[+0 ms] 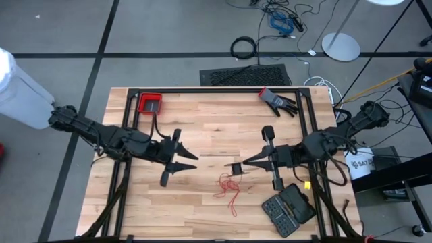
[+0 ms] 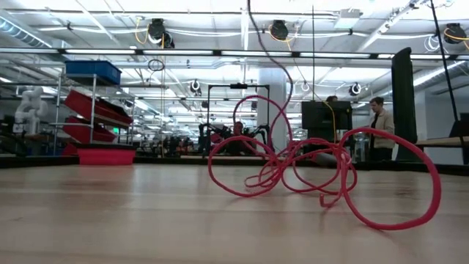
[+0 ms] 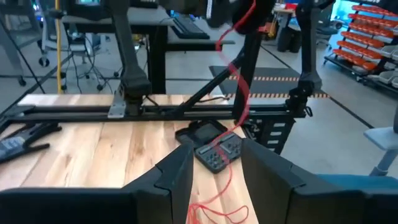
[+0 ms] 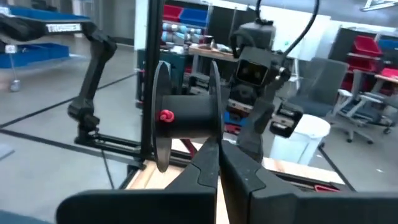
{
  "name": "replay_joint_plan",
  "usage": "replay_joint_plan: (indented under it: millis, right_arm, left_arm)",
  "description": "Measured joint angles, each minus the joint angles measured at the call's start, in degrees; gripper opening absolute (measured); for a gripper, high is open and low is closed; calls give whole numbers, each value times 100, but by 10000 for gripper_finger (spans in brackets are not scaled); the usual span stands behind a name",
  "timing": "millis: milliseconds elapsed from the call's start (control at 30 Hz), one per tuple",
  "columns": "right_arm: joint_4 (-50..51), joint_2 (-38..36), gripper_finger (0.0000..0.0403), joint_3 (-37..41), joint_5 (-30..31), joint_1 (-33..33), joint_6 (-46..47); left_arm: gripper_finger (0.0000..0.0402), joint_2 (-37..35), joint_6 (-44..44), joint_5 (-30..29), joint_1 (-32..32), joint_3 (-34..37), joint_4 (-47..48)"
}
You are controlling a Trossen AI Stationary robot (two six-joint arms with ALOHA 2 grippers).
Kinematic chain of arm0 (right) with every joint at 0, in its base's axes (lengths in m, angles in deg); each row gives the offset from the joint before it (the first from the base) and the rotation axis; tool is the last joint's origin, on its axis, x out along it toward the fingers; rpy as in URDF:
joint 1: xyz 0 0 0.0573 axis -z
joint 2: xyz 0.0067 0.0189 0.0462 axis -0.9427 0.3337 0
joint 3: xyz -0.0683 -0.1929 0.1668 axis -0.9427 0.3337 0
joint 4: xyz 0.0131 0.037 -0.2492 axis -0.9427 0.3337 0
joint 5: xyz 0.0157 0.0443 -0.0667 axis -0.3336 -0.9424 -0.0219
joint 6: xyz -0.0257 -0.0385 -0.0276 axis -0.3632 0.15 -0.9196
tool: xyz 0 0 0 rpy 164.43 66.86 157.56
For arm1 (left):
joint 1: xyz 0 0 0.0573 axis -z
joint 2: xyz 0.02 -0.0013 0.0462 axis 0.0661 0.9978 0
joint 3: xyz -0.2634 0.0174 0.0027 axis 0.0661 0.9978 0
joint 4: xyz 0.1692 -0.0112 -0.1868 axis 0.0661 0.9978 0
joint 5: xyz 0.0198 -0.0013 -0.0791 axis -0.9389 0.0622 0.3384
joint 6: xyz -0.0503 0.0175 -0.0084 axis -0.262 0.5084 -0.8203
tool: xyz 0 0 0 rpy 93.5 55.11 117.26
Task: Coil cords
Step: Coil the red wire onto the spool
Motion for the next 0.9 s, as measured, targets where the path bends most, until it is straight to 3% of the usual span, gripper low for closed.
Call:
replay_joint_plan:
  millis: [200, 433, 600, 900]
  right_arm:
    - [-20, 1, 0, -2, -1641, -10, -51]
    - [-9, 1, 0, 1, -2482, 0, -308]
    - [121, 1, 0, -1, -2339, 12, -624]
    - [1038, 3, 0, 0, -612, 124, -1391]
  left_arm:
    - [141, 49, 88, 116, 62, 0, -231]
    - [141, 114, 329, 136, 273, -2, -387]
    - [141, 269, 338, 136, 403, -2, -586]
    - [141, 860, 1116, -57, 550, -2, -1367]
